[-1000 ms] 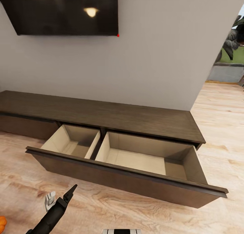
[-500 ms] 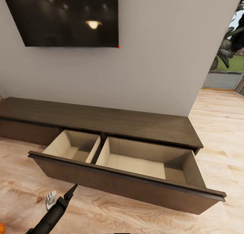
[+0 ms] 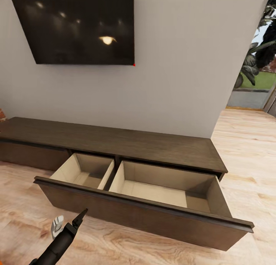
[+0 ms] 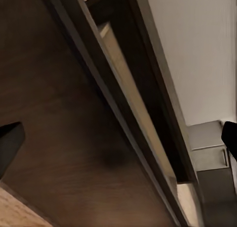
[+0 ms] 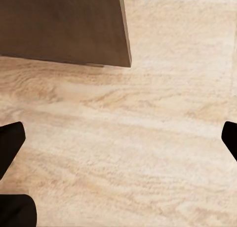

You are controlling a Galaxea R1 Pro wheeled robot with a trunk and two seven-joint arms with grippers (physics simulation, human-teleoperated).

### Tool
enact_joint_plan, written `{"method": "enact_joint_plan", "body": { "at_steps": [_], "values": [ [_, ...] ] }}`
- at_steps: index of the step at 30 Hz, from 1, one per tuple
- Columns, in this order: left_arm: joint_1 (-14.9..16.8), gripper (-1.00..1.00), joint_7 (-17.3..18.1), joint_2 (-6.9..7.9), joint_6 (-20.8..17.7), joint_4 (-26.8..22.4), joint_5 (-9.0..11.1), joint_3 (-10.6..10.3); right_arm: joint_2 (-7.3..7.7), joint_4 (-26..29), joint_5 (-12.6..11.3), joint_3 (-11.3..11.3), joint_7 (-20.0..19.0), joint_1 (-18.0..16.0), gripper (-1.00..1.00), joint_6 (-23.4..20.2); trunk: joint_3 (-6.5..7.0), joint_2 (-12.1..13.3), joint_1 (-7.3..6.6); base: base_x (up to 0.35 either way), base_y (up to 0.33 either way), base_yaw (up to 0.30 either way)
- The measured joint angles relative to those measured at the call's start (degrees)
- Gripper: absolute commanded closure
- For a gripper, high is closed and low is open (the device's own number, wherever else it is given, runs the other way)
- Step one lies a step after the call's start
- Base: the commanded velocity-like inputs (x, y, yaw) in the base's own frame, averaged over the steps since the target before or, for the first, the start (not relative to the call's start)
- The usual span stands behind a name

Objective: Place each of the two pumpkins and all three candles from the living room inside a cabinet in the living room (use any cabinet), then make sure every cabinet is closed, and position the cauldron so it is next to a table in the living room.

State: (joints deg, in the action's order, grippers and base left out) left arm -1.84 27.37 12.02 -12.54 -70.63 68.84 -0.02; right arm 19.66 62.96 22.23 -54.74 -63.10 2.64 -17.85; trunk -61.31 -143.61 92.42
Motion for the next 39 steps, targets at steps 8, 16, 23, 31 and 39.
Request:
{"method": "enact_joint_plan", "body": {
  "at_steps": [8, 16, 23, 31, 39],
  "values": [
    [0.0, -1.0, 0.7, 0.0, 0.4, -0.1, 0.1, 0.0, 0.32, -1.0, -5.5, 2.7, 0.7, 2.0, -1.0, 0.0, 0.67, 0.0, -0.07, 0.0, 0.0, 0.0],
    [0.0, -1.0, 0.4, 0.05, 0.5, -0.1, 0.1, -0.1, -4.29, -1.1, -6.8, 3.2, 2.9, 2.0, -1.0, 0.5, 0.67, 0.0, -0.04, -0.177, 0.0, 0.0],
    [0.0, -1.0, 0.4, 0.05, 0.5, -0.5, 0.1, -0.2, 1.46, -4.9, -9.5, 11.1, 3.0, 4.1, -1.0, 4.9, 0.67, 0.0, -0.04, -0.328, 0.0, 0.0],
    [0.0, -1.0, 0.8, 0.08, 0.5, -2.1, 0.0, -0.2, -5.22, 1.9, -9.4, 14.0, 4.3, 4.8, -1.0, 14.0, 0.67, 0.0, -0.07, -0.148, 0.0, 0.0],
    [-0.2, -1.0, -3.0, 0.51, -1.1, -8.0, -6.8, -0.2, -15.97, 11.6, -9.3, 12.6, 14.1, 4.8, -1.0, 15.3, 0.67, 0.0, -0.07, -0.008, 0.0, -0.015]
  ]
}}
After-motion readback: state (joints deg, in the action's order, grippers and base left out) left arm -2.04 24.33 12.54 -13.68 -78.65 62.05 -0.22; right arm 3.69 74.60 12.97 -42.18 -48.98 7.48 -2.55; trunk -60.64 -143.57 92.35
